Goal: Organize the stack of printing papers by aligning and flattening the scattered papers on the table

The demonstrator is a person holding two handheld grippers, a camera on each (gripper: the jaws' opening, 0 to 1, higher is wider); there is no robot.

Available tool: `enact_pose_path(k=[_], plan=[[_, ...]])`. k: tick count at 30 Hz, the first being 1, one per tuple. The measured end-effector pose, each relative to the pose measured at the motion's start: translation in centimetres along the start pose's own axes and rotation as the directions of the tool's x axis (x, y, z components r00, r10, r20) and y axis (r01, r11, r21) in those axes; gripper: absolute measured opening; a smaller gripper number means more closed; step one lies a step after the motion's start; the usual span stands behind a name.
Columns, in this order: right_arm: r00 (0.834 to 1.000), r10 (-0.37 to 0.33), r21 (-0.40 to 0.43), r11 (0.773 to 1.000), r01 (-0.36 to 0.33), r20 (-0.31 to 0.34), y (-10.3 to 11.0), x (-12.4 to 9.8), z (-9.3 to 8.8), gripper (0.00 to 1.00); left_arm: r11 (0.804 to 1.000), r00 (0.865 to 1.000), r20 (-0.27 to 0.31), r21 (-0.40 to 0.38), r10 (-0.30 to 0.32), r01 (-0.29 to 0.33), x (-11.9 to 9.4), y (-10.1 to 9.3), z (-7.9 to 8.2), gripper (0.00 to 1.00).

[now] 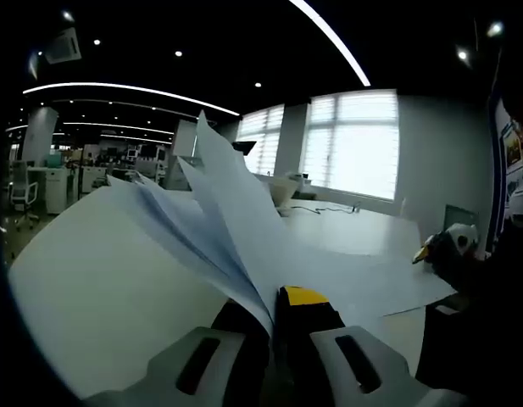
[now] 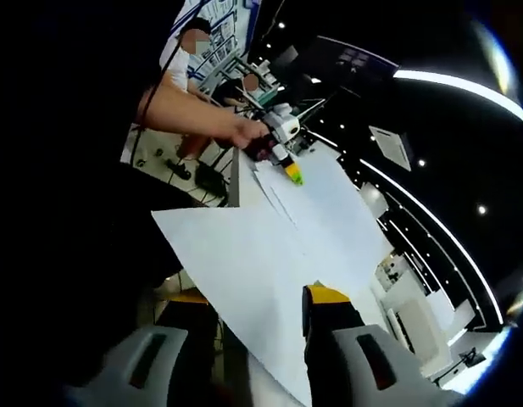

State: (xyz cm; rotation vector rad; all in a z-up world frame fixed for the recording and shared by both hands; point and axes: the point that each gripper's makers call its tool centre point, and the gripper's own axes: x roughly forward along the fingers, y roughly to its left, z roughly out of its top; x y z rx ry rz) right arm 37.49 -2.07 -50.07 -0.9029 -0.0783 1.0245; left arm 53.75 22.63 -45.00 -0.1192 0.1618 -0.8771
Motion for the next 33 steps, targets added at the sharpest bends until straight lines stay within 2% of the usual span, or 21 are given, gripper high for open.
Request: enact_pose_path(k=[7,11,14,18,27,33], plan=[[0.999,-0.001,0.036,0.999,0.0,0.038,-0.3,0.0,0.8,0.21,1.0,1.0,0.002,0.002,-0.002,0.002,0.0,0.2,0.0,0.09],[0.998,-0.005,0.06,0.998,0.002,0.059,-0.4,0.3,1.2,0.17,1.0,1.0,0.003,0.003,-0.003,0.003,0.0,0.1,0.0,0.09],[0.998,-0.019,0.063,0.998,0.016,0.054,-0.6,0.4,1.4,0.07,1.0,1.0,0.002,0.005,-0.006,0.006,0.0,0.1,0.0,0.09],[0.997,-0.037,0.079,0.996,0.033,0.061,-1.2,0.5,1.6,0.0,1.0,1.0,0.002,0.006,-0.007,0.007,0.0,0.1,0.0,0.09],[0.99,-0.1,0.136,0.987,0.086,0.099,-2.9,0.0,2.3,0.0,1.0,1.0,0.0,0.009,-0.011,0.011,0.0,0.0,0.0,0.09],[0.982,-0.126,0.135,0.985,0.108,0.137,-4.6,-1.3,3.3,0.0,1.0,1.0,-0.015,0.02,-0.007,0.007,0.2,0.1,-0.2,0.1]])
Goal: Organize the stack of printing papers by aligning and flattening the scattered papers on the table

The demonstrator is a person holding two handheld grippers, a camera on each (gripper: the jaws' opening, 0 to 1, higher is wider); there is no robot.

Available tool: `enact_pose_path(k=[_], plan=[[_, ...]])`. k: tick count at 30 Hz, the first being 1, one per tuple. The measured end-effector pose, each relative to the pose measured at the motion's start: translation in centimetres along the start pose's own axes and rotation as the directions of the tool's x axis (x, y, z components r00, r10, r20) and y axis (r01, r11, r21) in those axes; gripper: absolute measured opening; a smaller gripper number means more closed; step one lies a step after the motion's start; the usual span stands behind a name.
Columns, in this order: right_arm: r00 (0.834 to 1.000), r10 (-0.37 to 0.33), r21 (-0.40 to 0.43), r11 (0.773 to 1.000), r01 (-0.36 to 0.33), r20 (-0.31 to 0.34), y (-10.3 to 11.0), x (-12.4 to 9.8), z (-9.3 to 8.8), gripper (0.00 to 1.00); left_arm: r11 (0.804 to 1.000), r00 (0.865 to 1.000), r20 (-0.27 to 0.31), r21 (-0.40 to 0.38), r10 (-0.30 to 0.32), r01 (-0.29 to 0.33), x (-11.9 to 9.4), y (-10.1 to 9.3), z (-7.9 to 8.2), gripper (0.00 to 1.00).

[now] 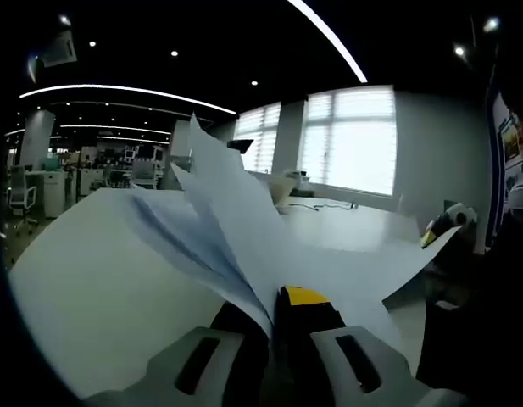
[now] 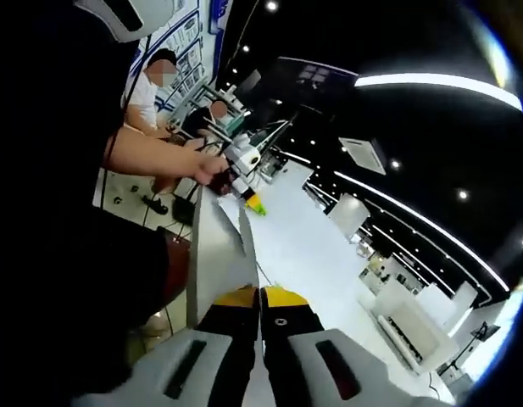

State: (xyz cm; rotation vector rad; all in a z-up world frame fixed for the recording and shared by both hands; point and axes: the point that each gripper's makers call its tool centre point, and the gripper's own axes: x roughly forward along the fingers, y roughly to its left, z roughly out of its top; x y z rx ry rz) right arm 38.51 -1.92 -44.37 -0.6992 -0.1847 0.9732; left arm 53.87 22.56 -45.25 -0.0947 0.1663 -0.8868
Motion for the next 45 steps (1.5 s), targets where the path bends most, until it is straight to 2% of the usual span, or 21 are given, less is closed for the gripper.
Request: enact_pose_path(k=[10,19,21,22,25,28,32,37,45], plan=[[0.996,-0.069,0.069,0.996,0.065,0.062,-3.3,-2.6,1.3,0.0,1.0,1.0,0.002,0.006,0.007,-0.007,0.0,0.1,0.0,0.1],[0.982,-0.116,0.121,0.988,0.099,0.147,-6.1,-5.6,3.7,0.0,1.0,1.0,0.007,0.018,0.008,-0.008,-0.1,0.1,0.1,0.09],[0.977,-0.121,0.135,0.986,0.098,0.176,-6.7,-6.1,4.4,0.0,1.0,1.0,0.008,0.023,0.008,-0.008,-0.1,0.0,0.1,0.09],[0.966,-0.134,0.159,0.982,0.1,0.219,-7.1,-6.5,5.3,0.0,1.0,1.0,0.008,0.026,0.008,-0.008,0.0,-0.1,0.1,0.09],[0.946,-0.155,0.21,0.973,0.096,0.284,-8.0,-7.3,6.6,0.0,1.0,1.0,0.008,0.029,0.005,-0.005,0.0,-0.2,0.1,0.09],[0.937,-0.157,0.229,0.97,0.085,0.313,-8.6,-8.0,7.1,0.0,0.999,1.0,0.01,0.036,-0.005,0.005,0.0,-0.4,0.1,0.09],[0.931,-0.158,0.243,0.967,0.078,0.329,-9.4,-8.1,7.4,0.0,0.999,1.0,0.005,0.04,-0.011,0.011,0.1,-0.4,0.1,0.09],[0.919,-0.149,0.281,0.959,0.043,0.366,-10.4,-7.6,8.1,0.0,0.996,0.999,0.006,0.085,-0.039,0.038,0.1,-1.2,0.0,0.1],[0.905,-0.136,0.374,0.927,-0.027,0.403,-12.7,-5.8,8.7,0.0,0.995,0.999,0.004,0.088,-0.052,0.051,0.1,-1.3,0.0,0.09]])
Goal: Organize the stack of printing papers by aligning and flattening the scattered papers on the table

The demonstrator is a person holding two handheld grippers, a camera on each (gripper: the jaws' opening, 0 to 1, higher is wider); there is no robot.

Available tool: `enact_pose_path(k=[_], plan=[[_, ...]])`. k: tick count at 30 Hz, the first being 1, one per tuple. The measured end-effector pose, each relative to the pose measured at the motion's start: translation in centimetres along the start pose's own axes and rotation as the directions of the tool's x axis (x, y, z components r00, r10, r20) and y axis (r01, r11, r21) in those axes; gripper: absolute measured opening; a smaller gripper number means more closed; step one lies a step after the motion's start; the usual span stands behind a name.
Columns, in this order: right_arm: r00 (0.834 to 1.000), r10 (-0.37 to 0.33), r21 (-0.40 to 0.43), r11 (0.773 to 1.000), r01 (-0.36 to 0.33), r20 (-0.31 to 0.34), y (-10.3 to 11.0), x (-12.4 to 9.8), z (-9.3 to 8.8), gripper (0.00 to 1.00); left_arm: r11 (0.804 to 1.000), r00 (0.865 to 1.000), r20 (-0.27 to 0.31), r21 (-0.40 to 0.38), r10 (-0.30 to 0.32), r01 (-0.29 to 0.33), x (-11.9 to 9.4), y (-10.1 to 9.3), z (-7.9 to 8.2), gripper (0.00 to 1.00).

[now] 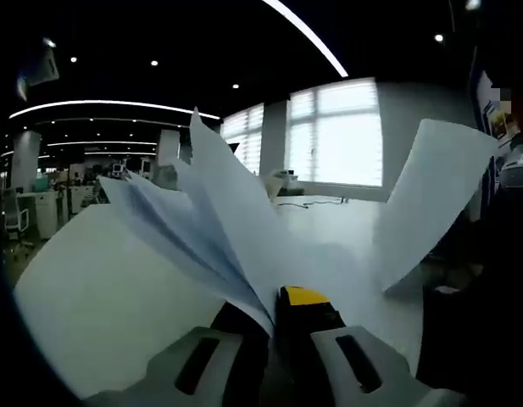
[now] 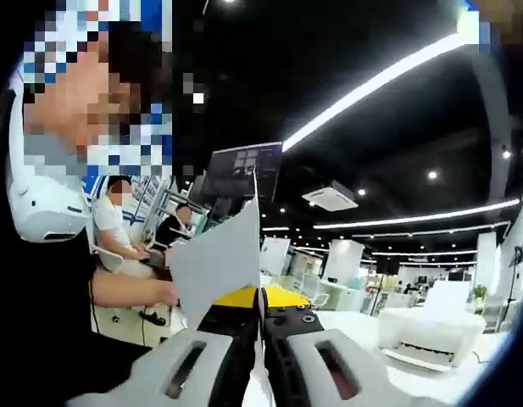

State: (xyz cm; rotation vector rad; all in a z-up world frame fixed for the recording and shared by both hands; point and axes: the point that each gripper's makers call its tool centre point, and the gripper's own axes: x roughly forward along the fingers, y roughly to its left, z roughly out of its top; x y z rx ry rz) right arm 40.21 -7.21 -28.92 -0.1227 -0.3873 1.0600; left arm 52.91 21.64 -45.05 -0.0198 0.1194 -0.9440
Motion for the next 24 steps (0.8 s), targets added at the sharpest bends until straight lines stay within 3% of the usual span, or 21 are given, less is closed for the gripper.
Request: enact_pose_path(k=[6,15,24], plan=[[1.0,0.025,0.095,0.995,-0.025,0.004,-1.2,1.7,-0.3,0.0,1.0,1.0,0.0,0.002,-0.003,0.003,0.0,-0.1,0.0,0.09],[0.994,0.08,0.231,0.971,-0.062,-0.07,-2.8,5.4,-0.7,0.0,1.0,1.0,0.006,0.013,-0.011,0.011,-0.1,-0.1,0.1,0.09],[0.988,0.102,0.386,0.921,-0.051,-0.112,-4.5,7.3,-3.0,0.0,0.999,1.0,0.012,0.028,-0.018,0.017,-0.1,-0.2,0.2,0.09]])
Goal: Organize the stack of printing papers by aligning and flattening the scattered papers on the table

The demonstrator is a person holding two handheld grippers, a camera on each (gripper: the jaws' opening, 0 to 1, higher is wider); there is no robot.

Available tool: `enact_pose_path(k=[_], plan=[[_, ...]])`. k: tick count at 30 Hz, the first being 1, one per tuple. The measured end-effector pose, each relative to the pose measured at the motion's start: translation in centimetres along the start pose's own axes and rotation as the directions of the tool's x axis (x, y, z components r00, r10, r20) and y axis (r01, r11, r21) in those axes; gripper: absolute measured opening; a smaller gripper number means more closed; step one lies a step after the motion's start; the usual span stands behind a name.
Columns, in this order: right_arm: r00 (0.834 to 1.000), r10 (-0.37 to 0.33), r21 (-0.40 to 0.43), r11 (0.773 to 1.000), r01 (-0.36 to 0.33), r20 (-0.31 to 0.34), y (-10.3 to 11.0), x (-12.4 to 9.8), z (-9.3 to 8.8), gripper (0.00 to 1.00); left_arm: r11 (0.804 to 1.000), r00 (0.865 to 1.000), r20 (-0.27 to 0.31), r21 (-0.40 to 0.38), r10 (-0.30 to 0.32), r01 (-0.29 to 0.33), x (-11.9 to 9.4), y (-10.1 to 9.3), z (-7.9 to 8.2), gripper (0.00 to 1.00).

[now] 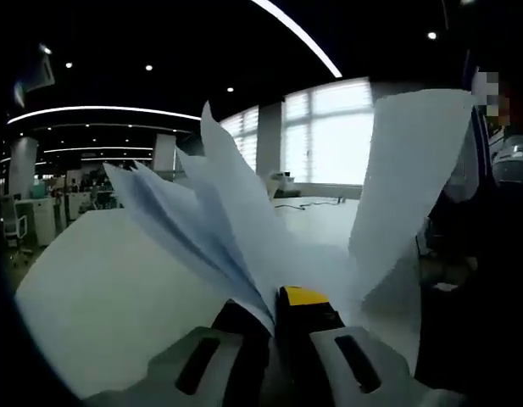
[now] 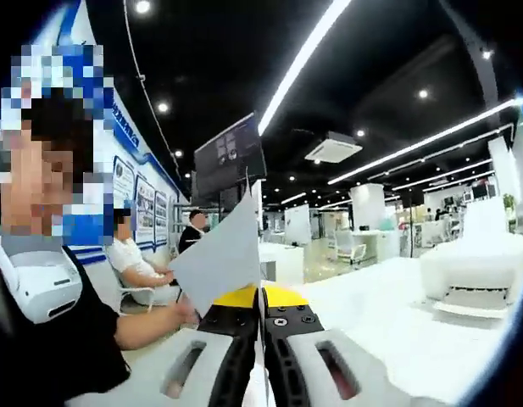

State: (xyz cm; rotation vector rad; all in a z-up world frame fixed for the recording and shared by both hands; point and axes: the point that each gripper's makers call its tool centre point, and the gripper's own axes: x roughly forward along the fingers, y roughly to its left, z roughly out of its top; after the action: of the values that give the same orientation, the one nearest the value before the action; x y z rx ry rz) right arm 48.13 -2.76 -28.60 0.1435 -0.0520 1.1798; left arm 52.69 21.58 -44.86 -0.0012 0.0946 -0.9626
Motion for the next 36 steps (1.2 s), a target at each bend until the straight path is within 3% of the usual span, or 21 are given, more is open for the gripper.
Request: enact_pose_path(k=[8,19,26,36], plan=[[0.999,-0.025,0.041,0.999,0.026,-0.025,-2.3,0.6,-1.5,0.0,1.0,1.0,-0.004,-0.017,-0.003,0.003,0.0,-0.1,0.0,0.09],[0.993,-0.083,-0.031,0.996,0.081,-0.079,-5.2,0.8,-2.7,0.0,1.0,1.0,-0.001,-0.022,-0.006,0.006,0.0,-0.1,0.0,0.09],[0.994,-0.069,-0.058,0.996,0.064,-0.084,-6.1,1.8,-3.0,0.0,0.998,1.0,0.001,-0.059,-0.018,0.018,0.0,0.0,0.0,0.11],[0.991,-0.057,-0.07,0.996,0.048,-0.121,-7.4,3.0,-4.8,0.0,0.996,1.0,-0.001,-0.091,-0.017,0.016,0.0,0.1,0.0,0.15]])
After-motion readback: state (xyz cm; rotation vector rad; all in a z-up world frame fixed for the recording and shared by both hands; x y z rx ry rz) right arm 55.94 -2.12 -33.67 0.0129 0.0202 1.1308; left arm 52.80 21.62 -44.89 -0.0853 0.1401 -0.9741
